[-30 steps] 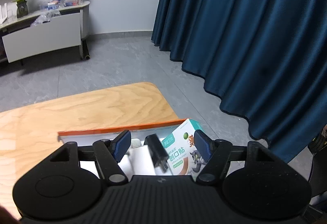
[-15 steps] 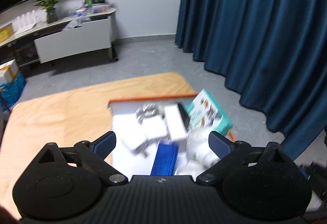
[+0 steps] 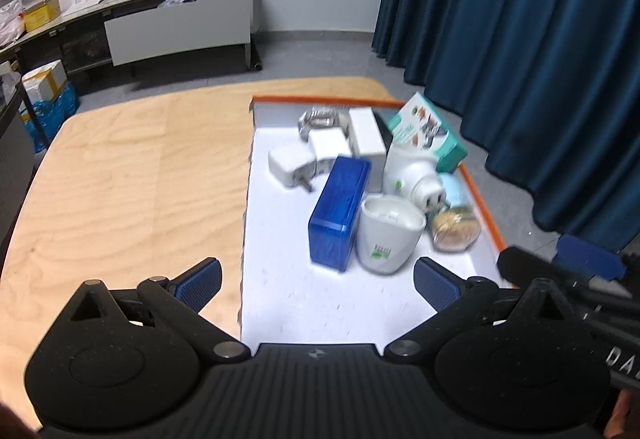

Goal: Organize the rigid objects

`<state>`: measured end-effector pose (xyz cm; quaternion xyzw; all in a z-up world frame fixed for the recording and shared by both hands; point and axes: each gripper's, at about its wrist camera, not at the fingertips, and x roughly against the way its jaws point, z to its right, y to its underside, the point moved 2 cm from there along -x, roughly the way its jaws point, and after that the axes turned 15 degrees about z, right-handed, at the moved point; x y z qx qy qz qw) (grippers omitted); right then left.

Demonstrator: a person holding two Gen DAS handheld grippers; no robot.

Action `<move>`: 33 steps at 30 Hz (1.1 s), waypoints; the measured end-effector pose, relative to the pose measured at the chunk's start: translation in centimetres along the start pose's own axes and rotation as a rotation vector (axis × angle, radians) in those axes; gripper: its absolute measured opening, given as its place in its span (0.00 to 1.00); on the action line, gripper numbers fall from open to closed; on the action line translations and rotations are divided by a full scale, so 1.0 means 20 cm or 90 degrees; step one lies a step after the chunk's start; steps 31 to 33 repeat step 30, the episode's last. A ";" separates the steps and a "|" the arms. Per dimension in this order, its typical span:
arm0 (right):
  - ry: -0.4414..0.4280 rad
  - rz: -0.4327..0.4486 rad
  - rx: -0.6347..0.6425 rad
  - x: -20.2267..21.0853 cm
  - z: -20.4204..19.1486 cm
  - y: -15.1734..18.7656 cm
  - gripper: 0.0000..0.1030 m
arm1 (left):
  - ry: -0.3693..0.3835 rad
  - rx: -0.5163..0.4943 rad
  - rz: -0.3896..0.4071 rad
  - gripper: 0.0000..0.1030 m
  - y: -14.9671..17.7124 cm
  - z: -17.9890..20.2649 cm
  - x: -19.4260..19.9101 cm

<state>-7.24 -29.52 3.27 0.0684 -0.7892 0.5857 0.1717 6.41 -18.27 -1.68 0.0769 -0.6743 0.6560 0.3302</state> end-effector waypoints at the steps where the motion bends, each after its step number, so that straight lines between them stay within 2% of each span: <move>1: 0.002 -0.001 -0.001 0.00 0.00 0.00 0.85 | 0.002 0.000 -0.003 1.00 0.01 0.00 0.00; 12: 0.004 -0.008 0.001 0.00 0.00 0.02 0.85 | -0.010 -0.013 -0.006 1.00 0.07 0.00 0.02; 33: 0.004 -0.011 0.002 -0.02 0.00 0.02 0.85 | -0.015 -0.019 -0.013 1.00 0.07 -0.01 0.00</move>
